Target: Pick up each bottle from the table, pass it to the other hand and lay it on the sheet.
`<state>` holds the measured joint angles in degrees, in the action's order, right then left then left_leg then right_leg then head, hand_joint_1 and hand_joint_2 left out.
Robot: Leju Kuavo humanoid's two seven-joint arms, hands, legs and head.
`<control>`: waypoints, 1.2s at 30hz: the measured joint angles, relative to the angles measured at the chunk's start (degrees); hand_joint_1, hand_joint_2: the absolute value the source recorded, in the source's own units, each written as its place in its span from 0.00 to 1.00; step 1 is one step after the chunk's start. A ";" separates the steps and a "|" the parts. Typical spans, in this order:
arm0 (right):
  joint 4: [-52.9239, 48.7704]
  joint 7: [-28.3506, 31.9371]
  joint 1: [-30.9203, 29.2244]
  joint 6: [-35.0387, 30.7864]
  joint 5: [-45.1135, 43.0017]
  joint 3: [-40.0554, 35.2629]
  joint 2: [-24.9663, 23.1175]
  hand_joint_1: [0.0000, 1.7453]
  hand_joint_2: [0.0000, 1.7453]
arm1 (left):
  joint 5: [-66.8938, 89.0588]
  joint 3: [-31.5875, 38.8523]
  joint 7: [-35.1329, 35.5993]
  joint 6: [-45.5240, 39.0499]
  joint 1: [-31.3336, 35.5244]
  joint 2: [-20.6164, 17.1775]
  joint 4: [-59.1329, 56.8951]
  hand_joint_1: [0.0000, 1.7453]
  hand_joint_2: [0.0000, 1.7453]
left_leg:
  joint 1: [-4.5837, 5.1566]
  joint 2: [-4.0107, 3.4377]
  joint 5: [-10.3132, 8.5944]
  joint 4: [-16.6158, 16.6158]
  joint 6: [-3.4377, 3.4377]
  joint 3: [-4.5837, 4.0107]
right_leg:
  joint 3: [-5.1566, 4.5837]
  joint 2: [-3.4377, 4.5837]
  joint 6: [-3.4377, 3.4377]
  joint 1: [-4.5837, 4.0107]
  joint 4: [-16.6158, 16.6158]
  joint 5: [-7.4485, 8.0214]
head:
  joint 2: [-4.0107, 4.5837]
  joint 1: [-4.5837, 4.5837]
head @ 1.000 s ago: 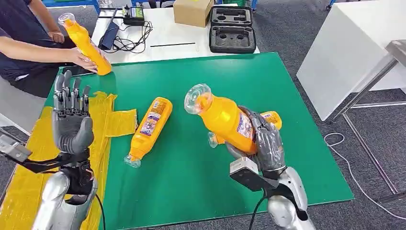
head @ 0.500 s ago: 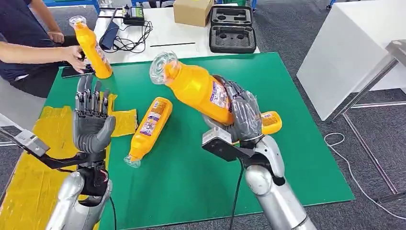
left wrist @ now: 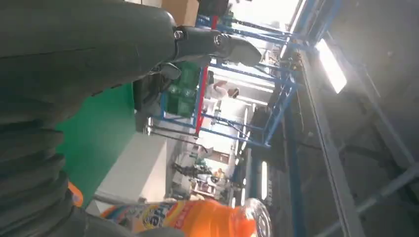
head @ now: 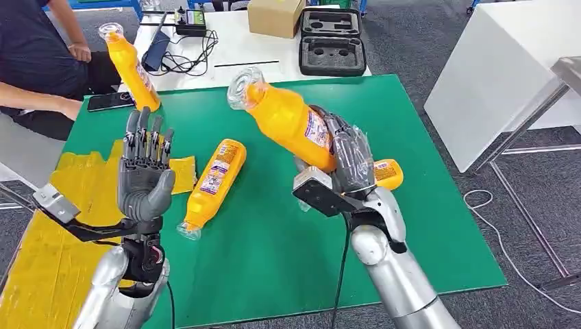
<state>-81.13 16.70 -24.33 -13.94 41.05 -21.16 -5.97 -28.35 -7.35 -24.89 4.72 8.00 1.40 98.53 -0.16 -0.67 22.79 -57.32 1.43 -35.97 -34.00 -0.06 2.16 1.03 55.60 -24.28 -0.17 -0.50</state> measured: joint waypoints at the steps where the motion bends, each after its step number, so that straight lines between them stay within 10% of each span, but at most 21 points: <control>1: 0.72 0.00 -0.47 0.07 0.44 0.20 -0.13 1.00 1.00 | -0.44 -0.50 0.17 0.15 0.52 0.00 -0.59 0.00 1.00 | 0.00 0.01 0.00 0.00 0.00 0.00 | 0.01 -0.01 0.00 0.00 0.00 0.00 | 0.00 0.00; 36: 15.73 -8.92 -8.33 7.26 3.04 -19.28 -11.78 1.00 1.00 | 2.60 -0.63 -1.42 -6.75 0.66 -0.15 -2.16 0.00 1.00 | -0.02 -0.02 -0.03 0.01 -0.04 -0.07 | -0.09 0.00 -0.01 -0.04 0.03 -0.01 | 0.00 0.02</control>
<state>-65.40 7.78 -32.66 -6.69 44.09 -40.44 -17.75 -25.75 -7.98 -26.32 -2.03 8.66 1.25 96.37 -0.18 -0.69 22.75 -57.31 1.39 -36.03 -34.09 -0.06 2.15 1.00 55.63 -24.29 -0.17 -0.48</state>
